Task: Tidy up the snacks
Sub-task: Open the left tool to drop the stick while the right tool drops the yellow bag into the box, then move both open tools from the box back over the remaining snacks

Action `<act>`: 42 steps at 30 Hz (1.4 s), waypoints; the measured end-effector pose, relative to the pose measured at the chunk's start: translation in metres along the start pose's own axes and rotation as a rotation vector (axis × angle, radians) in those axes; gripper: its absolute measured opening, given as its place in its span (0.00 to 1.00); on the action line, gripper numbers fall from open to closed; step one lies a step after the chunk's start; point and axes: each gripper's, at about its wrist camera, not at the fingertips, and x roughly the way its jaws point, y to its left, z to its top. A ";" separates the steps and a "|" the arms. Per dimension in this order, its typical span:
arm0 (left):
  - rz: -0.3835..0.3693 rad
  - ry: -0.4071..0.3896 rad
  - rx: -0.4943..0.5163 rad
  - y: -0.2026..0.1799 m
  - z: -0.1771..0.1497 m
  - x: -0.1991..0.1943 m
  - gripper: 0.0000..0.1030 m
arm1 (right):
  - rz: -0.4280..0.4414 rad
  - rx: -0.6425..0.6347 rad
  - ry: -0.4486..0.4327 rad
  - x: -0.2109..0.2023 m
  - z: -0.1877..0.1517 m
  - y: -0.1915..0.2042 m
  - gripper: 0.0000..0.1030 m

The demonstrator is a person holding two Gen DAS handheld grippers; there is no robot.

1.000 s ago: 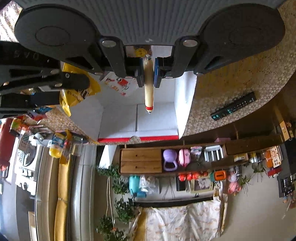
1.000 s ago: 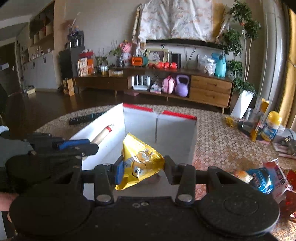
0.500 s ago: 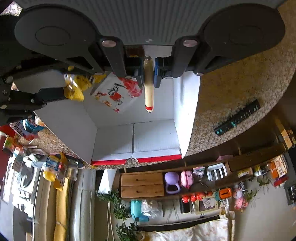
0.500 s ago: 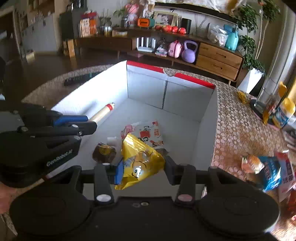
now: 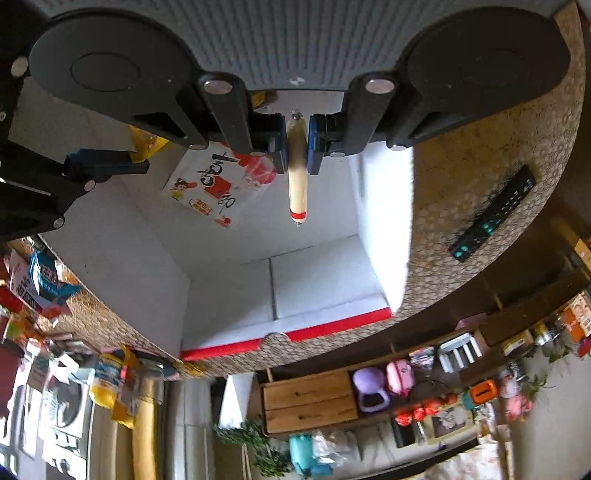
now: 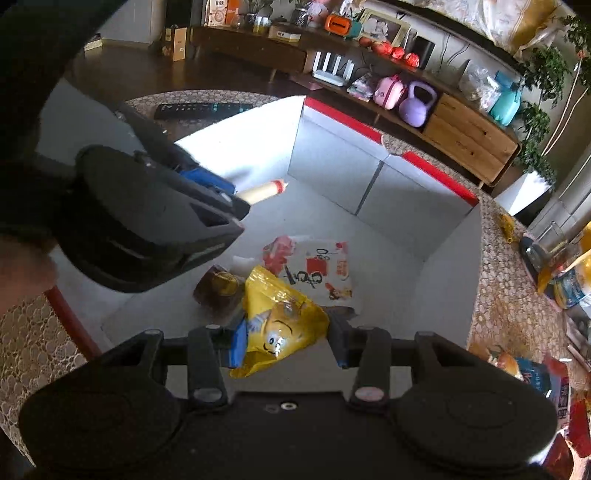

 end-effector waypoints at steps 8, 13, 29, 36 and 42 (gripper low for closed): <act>-0.022 0.078 0.027 -0.004 0.008 0.013 0.11 | 0.006 0.000 0.030 0.007 0.001 -0.003 0.41; -0.005 0.107 0.010 -0.002 0.008 0.015 0.11 | 0.013 0.002 0.036 0.008 0.001 -0.003 0.41; 0.058 0.032 -0.013 -0.018 -0.004 -0.014 0.78 | -0.063 0.013 -0.063 -0.025 -0.006 -0.006 0.69; 0.087 -0.092 -0.096 -0.019 -0.003 -0.048 0.88 | -0.085 0.035 -0.135 -0.053 -0.023 -0.013 0.75; 0.054 -0.183 -0.157 -0.032 0.005 -0.071 0.88 | -0.122 0.098 -0.194 -0.081 -0.043 -0.031 0.78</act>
